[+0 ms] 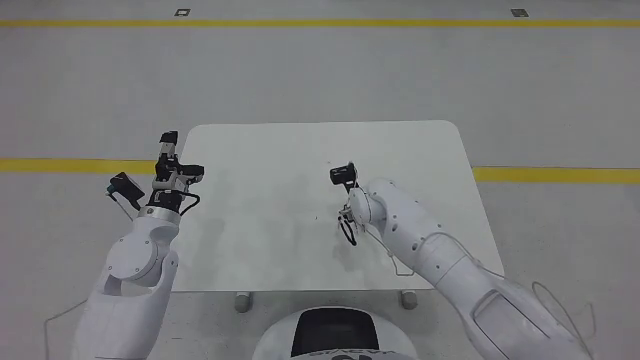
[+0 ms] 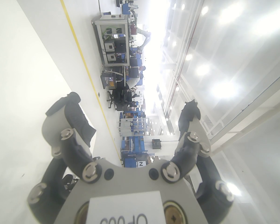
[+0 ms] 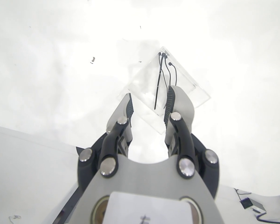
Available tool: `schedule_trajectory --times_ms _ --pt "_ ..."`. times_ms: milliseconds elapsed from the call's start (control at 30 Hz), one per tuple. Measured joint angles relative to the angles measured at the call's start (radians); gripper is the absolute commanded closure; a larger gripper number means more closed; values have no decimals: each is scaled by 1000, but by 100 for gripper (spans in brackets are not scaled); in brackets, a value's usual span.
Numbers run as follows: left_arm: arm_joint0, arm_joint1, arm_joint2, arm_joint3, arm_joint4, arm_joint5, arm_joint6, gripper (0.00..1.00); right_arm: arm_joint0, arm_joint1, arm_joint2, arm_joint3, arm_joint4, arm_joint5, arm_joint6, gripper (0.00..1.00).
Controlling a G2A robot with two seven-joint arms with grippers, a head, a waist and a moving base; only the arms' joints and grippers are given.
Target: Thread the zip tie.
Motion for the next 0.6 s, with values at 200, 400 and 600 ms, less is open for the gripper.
schedule_trajectory --times_ms 200,400,600 --pt "0 0 0 0 0 0 0 0 6 -10 -2 30 7 -1 -12 75" --pt "0 0 0 0 0 0 0 0 11 -18 -3 54 9 0 -19 79" --pt "0 0 0 0 0 0 0 0 16 -27 -3 83 16 -6 -30 74"
